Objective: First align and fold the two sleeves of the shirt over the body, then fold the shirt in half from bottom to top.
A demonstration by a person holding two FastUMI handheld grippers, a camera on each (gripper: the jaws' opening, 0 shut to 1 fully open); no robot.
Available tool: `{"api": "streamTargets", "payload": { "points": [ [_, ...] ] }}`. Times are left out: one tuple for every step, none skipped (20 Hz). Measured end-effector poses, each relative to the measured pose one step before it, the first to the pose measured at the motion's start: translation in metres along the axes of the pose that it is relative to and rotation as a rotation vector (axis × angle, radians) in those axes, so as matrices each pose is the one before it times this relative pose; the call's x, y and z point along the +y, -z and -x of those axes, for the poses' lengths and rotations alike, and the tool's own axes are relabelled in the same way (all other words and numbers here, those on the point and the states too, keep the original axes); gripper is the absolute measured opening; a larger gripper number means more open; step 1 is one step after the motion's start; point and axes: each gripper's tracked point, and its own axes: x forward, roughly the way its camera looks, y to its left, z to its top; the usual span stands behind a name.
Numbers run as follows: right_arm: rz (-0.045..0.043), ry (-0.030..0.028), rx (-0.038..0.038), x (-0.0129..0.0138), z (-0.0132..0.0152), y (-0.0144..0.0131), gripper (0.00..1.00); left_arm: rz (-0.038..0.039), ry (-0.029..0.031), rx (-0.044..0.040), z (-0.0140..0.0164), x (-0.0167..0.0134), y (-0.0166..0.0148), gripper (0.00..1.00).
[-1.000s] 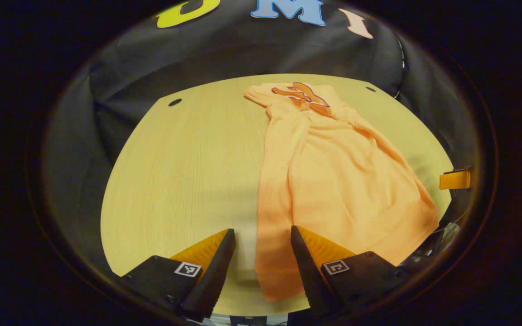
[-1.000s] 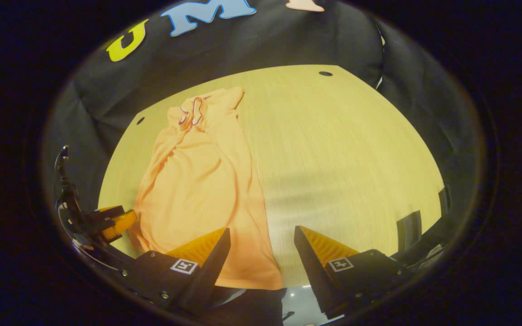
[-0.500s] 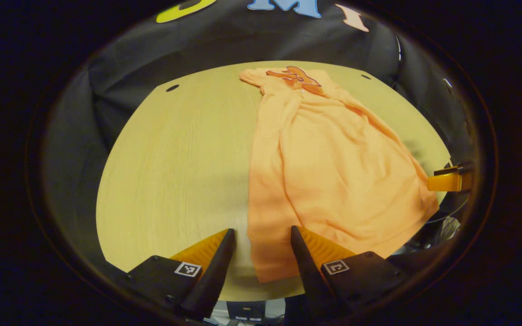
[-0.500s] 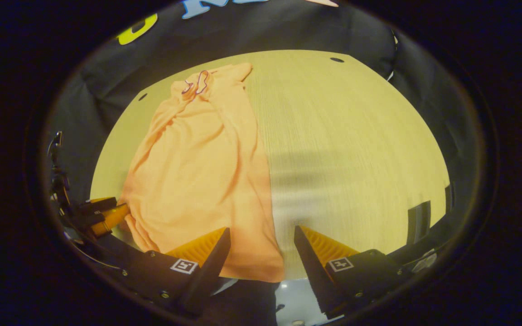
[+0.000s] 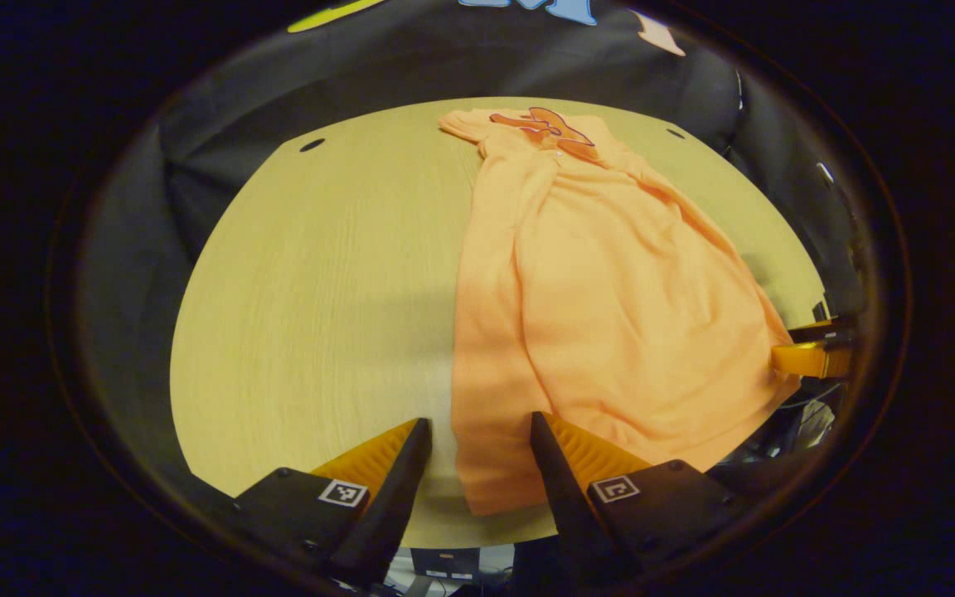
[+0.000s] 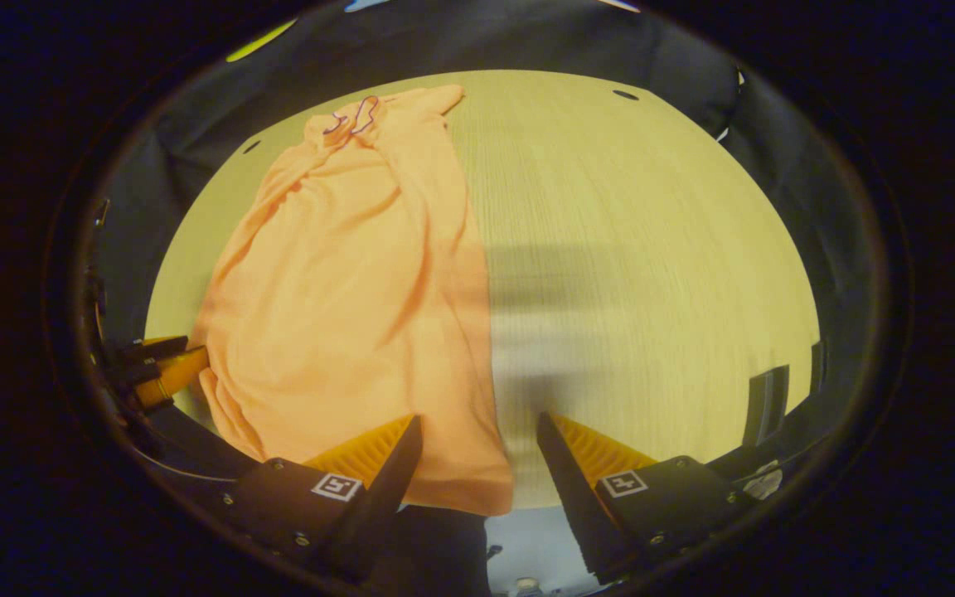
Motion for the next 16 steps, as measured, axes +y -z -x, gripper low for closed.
{"api": "streamTargets", "payload": {
  "points": [
    [0.01299,0.00765,0.00536,0.00073,-0.00052,0.00097,0.88,0.00323,0.00074,0.00711,0.00013,-0.00019,0.00070,0.84],
    [0.01743,0.00961,0.00986,0.00010,-0.00101,0.00094,0.88,0.00566,-0.00099,0.00378,-0.00033,-0.00020,-0.00053,0.83],
    [0.02496,0.01293,0.01113,0.00027,-0.00108,0.00083,0.88,0.00140,-0.00140,0.00384,-0.00061,0.00016,-0.00037,0.84],
    [0.02077,0.00451,0.01001,0.00113,0.00027,-0.00050,0.88,-0.00072,-0.00075,0.00355,-0.00062,-0.00037,-0.00005,0.84],
    [0.00087,0.00292,0.01599,0.00049,-0.00103,0.00029,0.88,-0.00333,0.00119,0.00380,-0.00146,-0.00112,-0.00092,0.84],
    [-0.01156,0.00133,0.01432,0.00047,-0.00002,-0.00005,0.89,-0.00684,0.00401,0.00508,0.00024,-0.00055,0.00001,0.84],
    [-0.00380,0.00006,0.01650,-0.00011,-0.00009,-0.00070,0.90,-0.00838,0.00323,0.00306,-0.00146,-0.00061,-0.00080,0.84],
    [0.00415,0.00082,0.01449,0.00033,-0.00079,0.00049,0.90,-0.00770,0.00632,0.00108,-0.00064,-0.00048,-0.00061,0.84],
    [0.00786,-0.00326,0.00727,0.00099,-0.00014,-0.00153,0.89,-0.01644,0.00789,0.00139,-0.00059,-0.00108,-0.00073,0.84],
    [0.00838,-0.00289,0.00924,0.00074,-0.00005,-0.00022,0.86,-0.01429,0.00530,0.00530,0.00027,-0.00082,0.00010,0.80],
    [0.00245,-0.00189,-0.00947,0.00188,0.00342,-0.00286,0.86,-0.00923,0.00982,-0.01662,-0.00017,-0.00168,-0.00346,0.72],
    [-0.00087,-0.00504,-0.00677,0.00264,-0.00327,0.00007,0.66,-0.00166,-0.00109,-0.00727,-0.00181,-0.00121,-0.00214,0.64],
    [0.00535,-0.00597,-0.01034,0.00278,-0.00026,-0.00216,0.55,0.00414,0.00071,-0.01052,0.00053,-0.00157,-0.00230,0.52],
    [-0.00623,-0.01031,-0.01180,0.00377,-0.00076,-0.00224,0.35,0.00572,-0.01430,-0.01316,-0.00164,0.00153,-0.00181,0.38],
    [-0.00201,-0.00545,-0.00336,0.00215,-0.00086,0.00158,0.23,0.00744,-0.01204,-0.00043,-0.00125,-0.00042,-0.00033,0.22],
    [0.00617,-0.00291,0.00183,-0.00014,0.00019,0.00013,0.05,-0.00447,-0.00785,0.00769,0.00014,-0.00068,0.00054,0.13]
  ]
}}
